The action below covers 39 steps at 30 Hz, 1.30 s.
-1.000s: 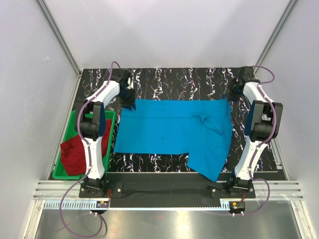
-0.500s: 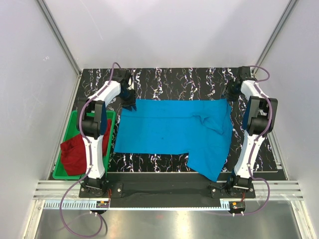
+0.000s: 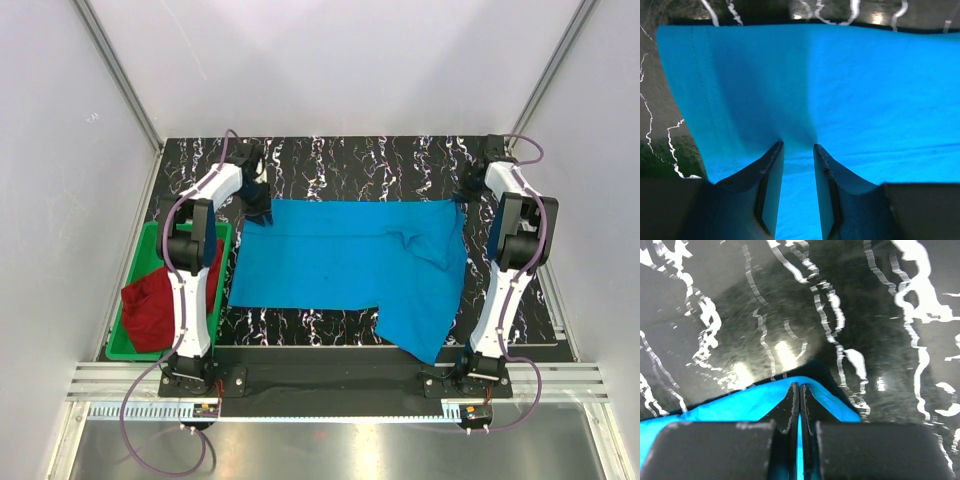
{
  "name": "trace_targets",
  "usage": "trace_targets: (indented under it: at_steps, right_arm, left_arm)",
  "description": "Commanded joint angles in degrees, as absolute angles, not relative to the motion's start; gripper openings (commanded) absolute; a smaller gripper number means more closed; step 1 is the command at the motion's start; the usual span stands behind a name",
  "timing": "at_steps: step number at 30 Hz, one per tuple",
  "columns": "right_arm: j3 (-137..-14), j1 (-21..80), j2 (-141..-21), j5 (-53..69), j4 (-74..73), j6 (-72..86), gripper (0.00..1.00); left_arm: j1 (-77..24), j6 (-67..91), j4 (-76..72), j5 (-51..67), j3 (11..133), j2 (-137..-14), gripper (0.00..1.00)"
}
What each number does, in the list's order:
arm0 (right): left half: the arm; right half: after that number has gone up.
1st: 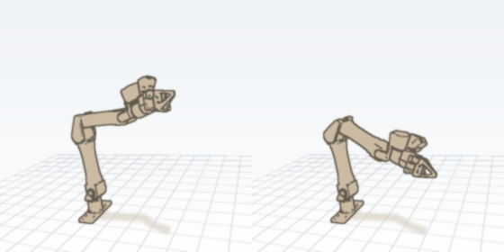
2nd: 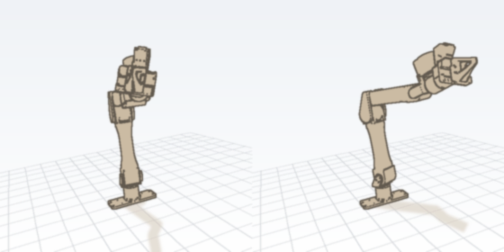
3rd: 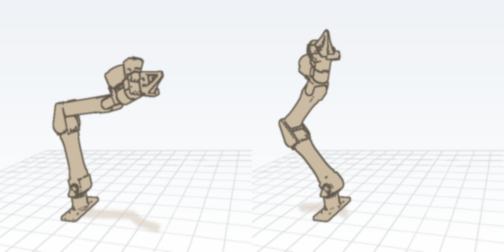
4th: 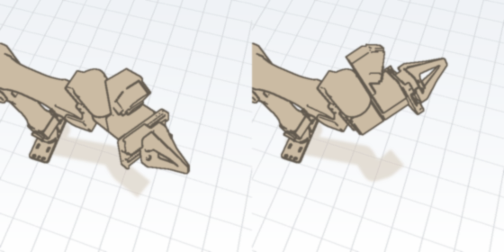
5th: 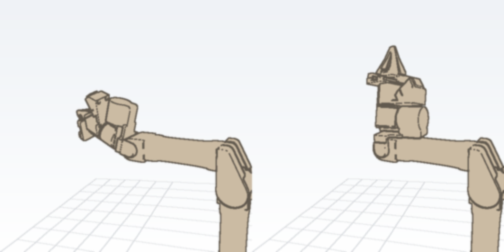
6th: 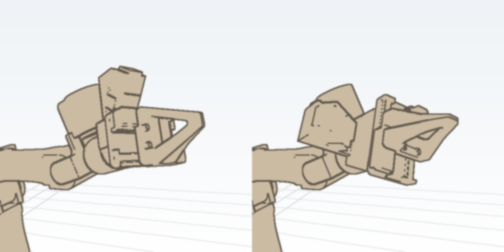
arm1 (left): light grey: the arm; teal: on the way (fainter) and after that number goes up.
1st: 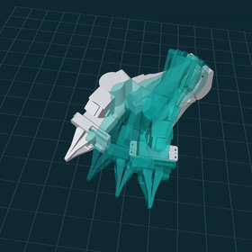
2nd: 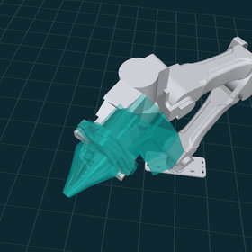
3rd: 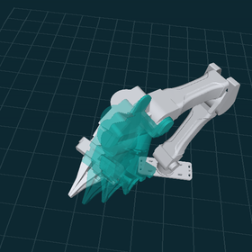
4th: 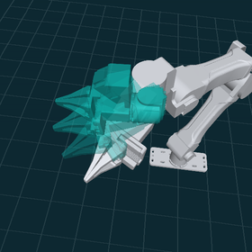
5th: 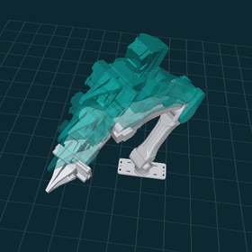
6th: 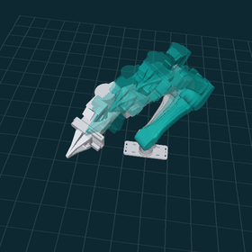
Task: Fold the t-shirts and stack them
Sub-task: Fold the tshirt
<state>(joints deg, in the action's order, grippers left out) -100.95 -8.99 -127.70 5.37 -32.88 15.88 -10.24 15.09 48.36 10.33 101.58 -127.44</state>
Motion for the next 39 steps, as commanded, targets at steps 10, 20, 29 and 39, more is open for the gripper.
trace_targets:
  at_steps: [10, 20, 29, 39]
  right_arm:
    - [-102.99, -11.16, -127.69, -1.32, -32.25, 23.11, 0.0]
    - [-122.15, -10.9, -136.14, 3.43, -42.67, 23.12, 0.16]
    - [-112.7, -8.53, -119.19, 2.52, -46.24, 21.09, 0.57]
    - [-93.02, -1.23, -109.97, 17.31, -42.37, 21.54, 0.6]
  left_arm:
    - [-8.53, 17.49, 46.32, 11.77, 100.81, -128.85, 0.35]
    - [-8.53, 15.82, 47.72, 12.22, 107.05, -126.4, 0.45]
    - [-10.02, 16.35, 47.9, 16.61, 95.47, -109.18, 0.48]
    - [-12.74, 13.27, 45.35, 26.01, 82.79, -98.18, 0.47]
